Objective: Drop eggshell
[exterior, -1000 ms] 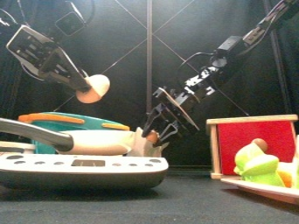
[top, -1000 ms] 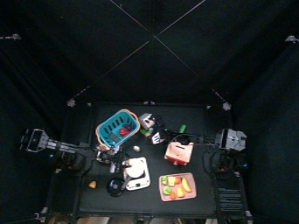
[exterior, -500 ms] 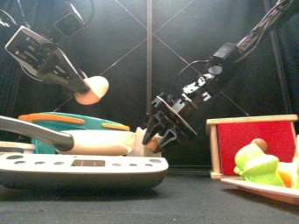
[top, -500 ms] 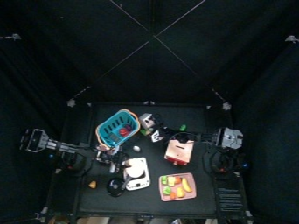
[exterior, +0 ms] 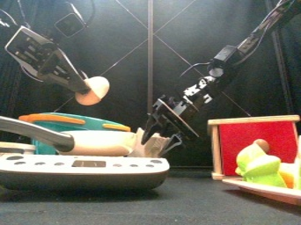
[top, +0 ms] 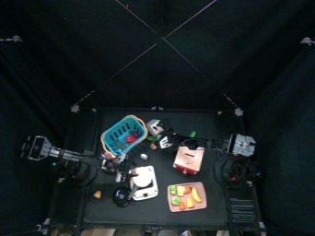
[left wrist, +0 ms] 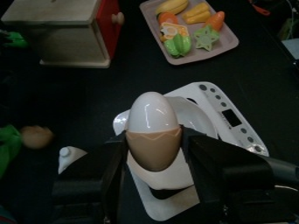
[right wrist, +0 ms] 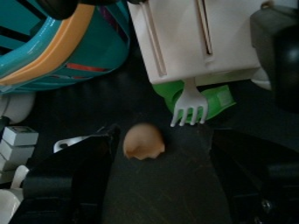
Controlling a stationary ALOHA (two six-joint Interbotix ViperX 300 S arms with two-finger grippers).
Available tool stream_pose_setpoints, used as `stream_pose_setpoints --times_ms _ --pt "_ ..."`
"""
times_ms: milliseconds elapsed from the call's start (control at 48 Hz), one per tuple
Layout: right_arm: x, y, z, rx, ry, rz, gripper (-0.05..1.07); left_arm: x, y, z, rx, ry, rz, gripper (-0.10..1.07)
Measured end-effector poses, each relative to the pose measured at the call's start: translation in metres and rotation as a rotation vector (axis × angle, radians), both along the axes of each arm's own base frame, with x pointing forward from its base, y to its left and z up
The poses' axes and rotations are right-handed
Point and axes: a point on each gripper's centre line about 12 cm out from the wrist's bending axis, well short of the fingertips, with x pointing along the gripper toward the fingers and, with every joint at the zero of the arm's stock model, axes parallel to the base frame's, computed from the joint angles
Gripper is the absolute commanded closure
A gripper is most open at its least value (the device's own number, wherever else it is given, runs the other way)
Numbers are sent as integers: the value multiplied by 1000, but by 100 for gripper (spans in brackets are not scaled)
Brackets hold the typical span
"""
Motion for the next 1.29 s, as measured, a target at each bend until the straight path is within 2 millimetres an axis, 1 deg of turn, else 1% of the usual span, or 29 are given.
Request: stream_pose_setpoints --times_ms 458,667,979,1292 --pt "0 0 0 1 3 2 3 0 0 0 0 2 0 30" --pt "0 5 -1 10 14 16 3 0 0 -1 0 5 0 30" --pt "5 22 -3 27 34 65 3 0 0 -1 0 5 -1 30" --pt "16 54 14 16 12 155 3 0 0 -1 0 3 0 30"
